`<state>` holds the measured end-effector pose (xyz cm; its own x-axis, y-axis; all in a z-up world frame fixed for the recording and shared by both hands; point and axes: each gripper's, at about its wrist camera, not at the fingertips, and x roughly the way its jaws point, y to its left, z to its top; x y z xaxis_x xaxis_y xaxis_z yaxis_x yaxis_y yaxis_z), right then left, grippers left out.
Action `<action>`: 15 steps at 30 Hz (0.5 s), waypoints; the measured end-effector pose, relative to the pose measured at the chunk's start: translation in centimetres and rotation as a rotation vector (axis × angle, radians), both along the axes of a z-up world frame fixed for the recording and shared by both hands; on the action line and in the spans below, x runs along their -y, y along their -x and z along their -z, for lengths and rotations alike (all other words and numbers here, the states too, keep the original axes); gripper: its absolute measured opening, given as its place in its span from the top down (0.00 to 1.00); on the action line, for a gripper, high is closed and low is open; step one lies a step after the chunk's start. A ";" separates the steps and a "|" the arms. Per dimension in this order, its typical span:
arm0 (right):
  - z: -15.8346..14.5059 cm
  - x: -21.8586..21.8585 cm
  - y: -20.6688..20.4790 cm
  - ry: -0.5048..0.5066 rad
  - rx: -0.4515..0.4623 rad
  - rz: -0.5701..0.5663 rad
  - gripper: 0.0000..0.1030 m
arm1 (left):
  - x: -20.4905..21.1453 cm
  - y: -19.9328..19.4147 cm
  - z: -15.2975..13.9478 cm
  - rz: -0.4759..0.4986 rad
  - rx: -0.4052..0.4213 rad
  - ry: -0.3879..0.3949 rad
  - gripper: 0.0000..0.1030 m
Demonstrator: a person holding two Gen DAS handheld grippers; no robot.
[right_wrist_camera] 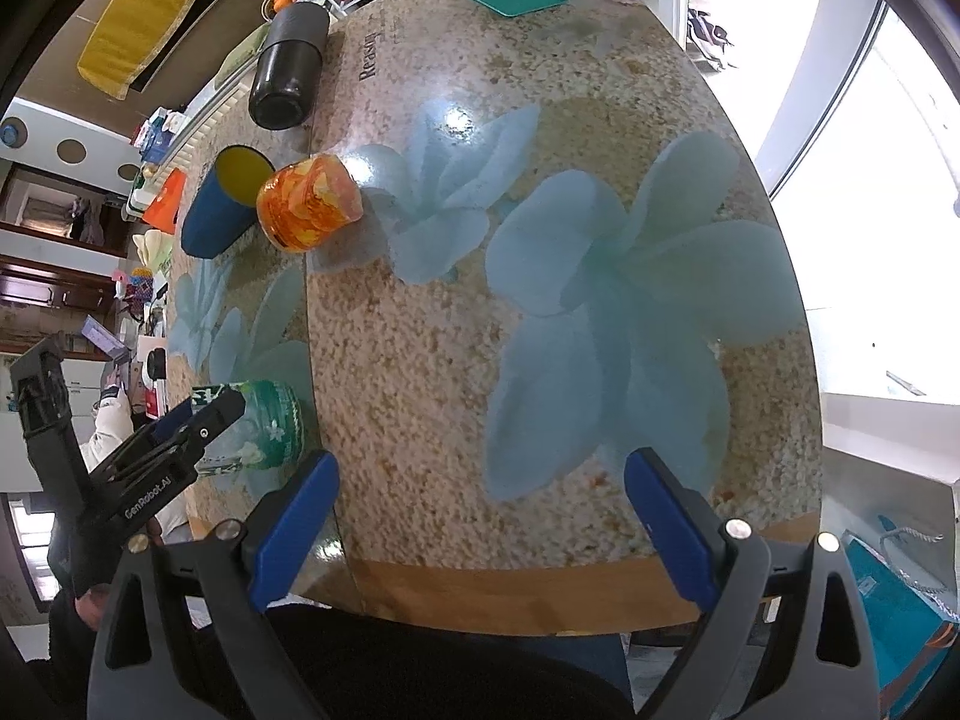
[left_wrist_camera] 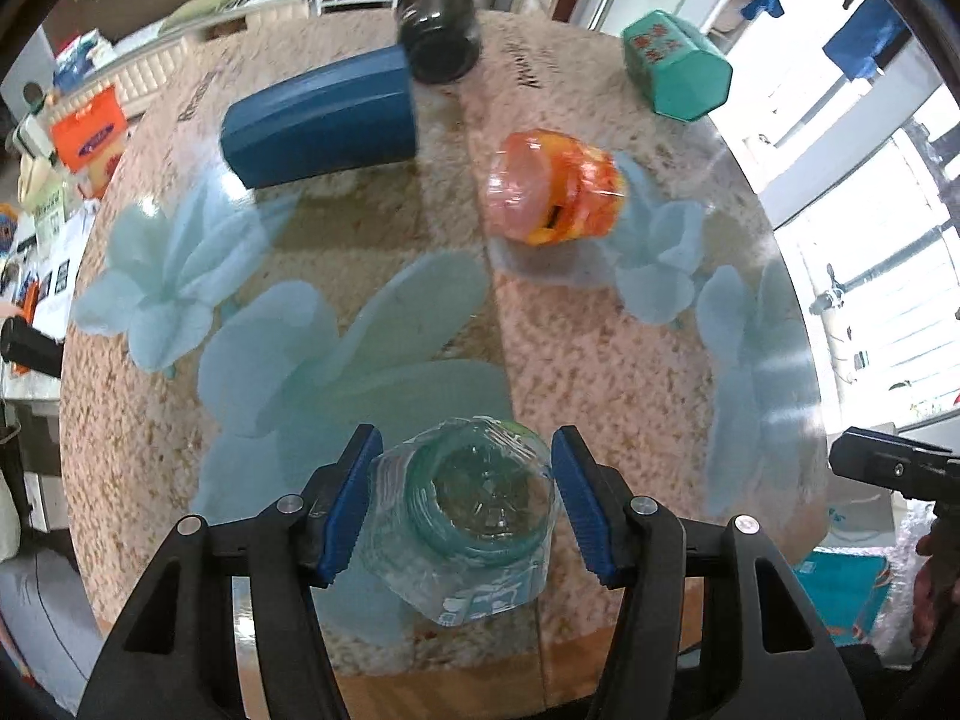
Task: Flip cup upright
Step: 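Tip the bottle onto its side with the left tool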
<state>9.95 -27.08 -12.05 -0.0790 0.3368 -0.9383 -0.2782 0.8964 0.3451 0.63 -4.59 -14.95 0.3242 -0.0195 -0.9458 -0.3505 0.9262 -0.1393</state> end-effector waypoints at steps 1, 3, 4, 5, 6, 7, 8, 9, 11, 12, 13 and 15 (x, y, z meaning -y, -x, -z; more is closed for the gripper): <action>0.1 0.2 0.1 0.001 -0.001 -0.001 0.07 | 0.6 0.0 0.0 0.007 0.008 -0.010 0.39; 0.1 0.6 0.2 0.004 -0.003 -0.002 0.07 | 1.4 0.1 0.0 0.015 0.021 -0.029 0.39; 0.2 0.8 0.3 0.005 -0.004 -0.002 0.07 | 1.5 0.1 0.1 0.018 0.021 -0.032 0.39; 0.2 1.1 0.4 0.006 -0.006 -0.002 0.07 | 1.9 -0.1 0.4 0.020 0.017 -0.030 0.37; 0.3 1.3 0.4 0.007 -0.007 -0.001 0.07 | 2.0 -0.2 0.6 0.023 0.010 -0.024 0.37; 0.3 1.4 0.5 0.008 -0.007 -0.002 0.07 | 2.2 -0.3 1.0 0.025 0.000 -0.027 0.37; 0.3 1.7 0.5 0.010 -0.008 -0.002 0.07 | 2.3 -0.2 1.2 0.028 -0.007 -0.035 0.37; 0.3 1.8 0.5 0.010 -0.008 -0.002 0.07 | 2.5 -0.4 1.5 0.029 -0.012 -0.045 0.37; 0.3 2.1 0.5 0.012 -0.008 -0.001 0.07 | 2.8 -0.4 1.8 0.035 -0.018 -0.065 0.36; 0.2 2.4 0.5 0.013 -0.005 0.002 0.07 | 2.9 -0.5 1.9 0.037 -0.024 -0.076 0.34; 0.2 2.5 0.5 0.013 -0.004 0.005 0.07 | 3.0 -0.5 2.0 0.039 -0.027 -0.085 0.34; 0.1 2.9 0.4 0.013 -0.002 0.014 0.07 | 3.0 -0.6 2.0 0.041 -0.026 -0.089 0.32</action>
